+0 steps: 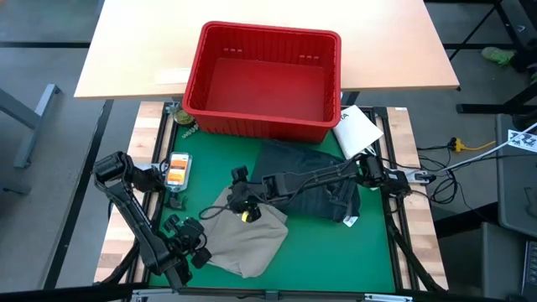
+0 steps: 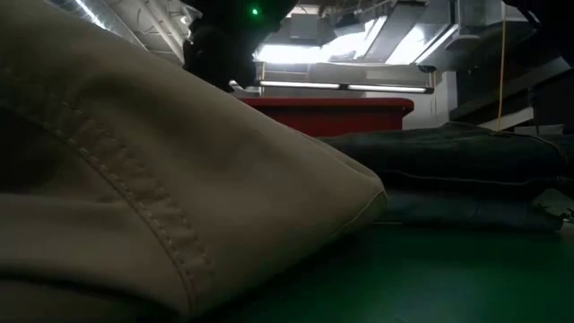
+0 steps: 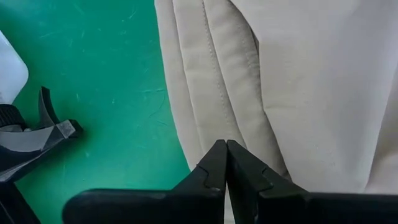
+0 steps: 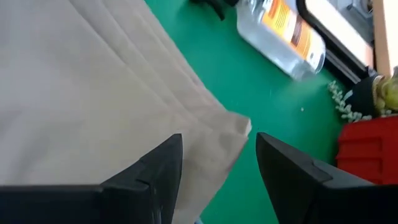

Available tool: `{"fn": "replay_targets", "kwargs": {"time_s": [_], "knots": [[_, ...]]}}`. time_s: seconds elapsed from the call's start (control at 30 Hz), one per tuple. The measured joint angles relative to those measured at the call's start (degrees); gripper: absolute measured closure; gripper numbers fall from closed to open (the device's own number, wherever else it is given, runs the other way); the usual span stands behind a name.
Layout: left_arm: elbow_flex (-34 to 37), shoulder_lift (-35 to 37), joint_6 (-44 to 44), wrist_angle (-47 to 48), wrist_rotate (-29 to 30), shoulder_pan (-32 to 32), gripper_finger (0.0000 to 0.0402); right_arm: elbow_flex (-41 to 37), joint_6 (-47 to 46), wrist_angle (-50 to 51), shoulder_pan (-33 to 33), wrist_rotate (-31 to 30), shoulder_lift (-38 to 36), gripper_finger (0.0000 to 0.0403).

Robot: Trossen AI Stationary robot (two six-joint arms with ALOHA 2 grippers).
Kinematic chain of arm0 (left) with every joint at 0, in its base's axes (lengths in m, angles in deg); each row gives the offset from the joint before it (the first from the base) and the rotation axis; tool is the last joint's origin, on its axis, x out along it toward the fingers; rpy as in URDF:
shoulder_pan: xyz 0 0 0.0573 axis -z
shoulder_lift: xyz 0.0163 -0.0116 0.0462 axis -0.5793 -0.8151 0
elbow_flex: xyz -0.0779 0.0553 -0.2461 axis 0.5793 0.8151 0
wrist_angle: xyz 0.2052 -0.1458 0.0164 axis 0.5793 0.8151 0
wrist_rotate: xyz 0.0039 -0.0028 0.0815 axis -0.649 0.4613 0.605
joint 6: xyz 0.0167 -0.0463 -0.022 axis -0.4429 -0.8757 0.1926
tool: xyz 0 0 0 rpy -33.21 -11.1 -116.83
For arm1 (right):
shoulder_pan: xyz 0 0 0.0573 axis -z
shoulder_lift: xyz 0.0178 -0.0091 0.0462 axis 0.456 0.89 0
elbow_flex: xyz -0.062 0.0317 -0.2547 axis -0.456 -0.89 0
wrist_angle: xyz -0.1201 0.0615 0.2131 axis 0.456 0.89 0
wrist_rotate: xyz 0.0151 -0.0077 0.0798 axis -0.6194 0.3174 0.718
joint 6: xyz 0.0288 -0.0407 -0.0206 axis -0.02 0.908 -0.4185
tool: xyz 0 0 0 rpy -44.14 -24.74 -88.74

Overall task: Fold Laundry from Bin
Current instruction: Fold the gray shorts

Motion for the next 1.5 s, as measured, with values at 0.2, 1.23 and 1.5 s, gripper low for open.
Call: {"fn": "replay_targets", "kwargs": {"time_s": [0.2, 1.23, 1.5], "knots": [[0.0, 0.0, 0.02, -1.39, 0.07, 0.0, 0.0397, 0.0, -0.04, 1.11, 0.35, 0.22, 0.04, 0.0206], [0.0, 0.0, 0.11, -2.53, 0.42, -0.02, 0.0341, 0.0, -0.45, -0.49, 4.86, -4.17, 0.04, 0.037], [-2.53, 0.0, 3.45, -1.44, 0.42, -0.03, 0.0354, 0.0, -0.31, -0.49, 4.83, 0.34, 0.04, 0.0366]]}}
